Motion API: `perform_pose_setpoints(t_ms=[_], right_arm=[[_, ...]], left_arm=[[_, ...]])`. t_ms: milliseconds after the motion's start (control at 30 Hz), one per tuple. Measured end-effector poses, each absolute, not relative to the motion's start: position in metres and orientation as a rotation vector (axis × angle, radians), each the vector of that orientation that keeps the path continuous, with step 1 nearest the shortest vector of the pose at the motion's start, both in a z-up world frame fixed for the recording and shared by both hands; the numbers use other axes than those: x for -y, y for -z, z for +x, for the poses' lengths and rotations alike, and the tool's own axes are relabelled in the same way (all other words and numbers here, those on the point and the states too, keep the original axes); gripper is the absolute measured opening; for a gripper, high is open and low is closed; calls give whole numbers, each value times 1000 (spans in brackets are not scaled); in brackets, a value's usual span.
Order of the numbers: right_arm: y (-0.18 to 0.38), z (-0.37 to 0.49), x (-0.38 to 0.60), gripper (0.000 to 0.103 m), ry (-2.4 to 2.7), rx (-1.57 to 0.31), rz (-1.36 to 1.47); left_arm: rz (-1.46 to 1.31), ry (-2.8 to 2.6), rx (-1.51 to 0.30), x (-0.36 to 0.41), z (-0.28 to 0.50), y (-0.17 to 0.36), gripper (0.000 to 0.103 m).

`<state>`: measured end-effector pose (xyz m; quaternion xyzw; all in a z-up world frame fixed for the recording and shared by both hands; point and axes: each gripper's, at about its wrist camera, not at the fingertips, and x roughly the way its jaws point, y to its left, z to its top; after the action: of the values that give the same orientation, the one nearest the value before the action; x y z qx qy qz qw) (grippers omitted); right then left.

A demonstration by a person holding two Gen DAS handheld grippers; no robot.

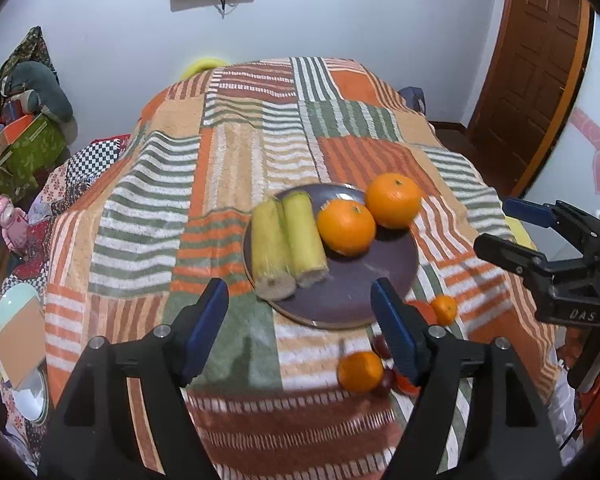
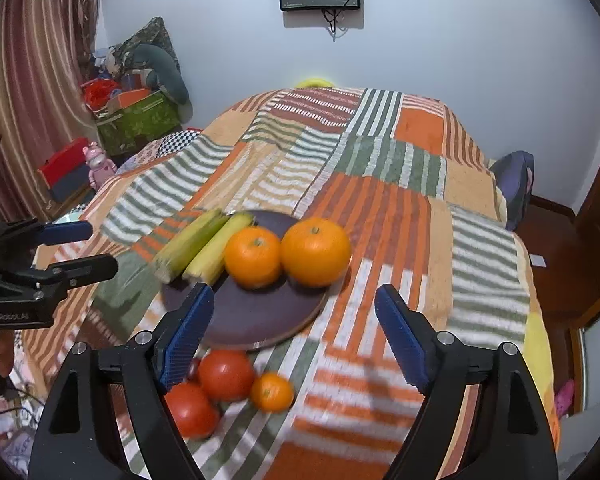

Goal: Organize fruits
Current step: 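Grasp a red tomato with the right gripper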

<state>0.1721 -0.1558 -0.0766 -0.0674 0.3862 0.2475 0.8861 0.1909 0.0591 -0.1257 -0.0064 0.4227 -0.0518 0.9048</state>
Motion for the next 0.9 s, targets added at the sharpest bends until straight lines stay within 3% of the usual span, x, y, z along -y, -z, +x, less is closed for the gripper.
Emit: perform_pose_setpoints(t_ms=[667, 900], right_arm=[[141, 126, 129, 80, -610, -983, -112], [149, 124, 122, 62, -663, -1003, -109]], left_arm=[[-69, 124, -1044, -53, 149, 185, 74], [-79, 144, -1063, -49, 147, 193, 74]])
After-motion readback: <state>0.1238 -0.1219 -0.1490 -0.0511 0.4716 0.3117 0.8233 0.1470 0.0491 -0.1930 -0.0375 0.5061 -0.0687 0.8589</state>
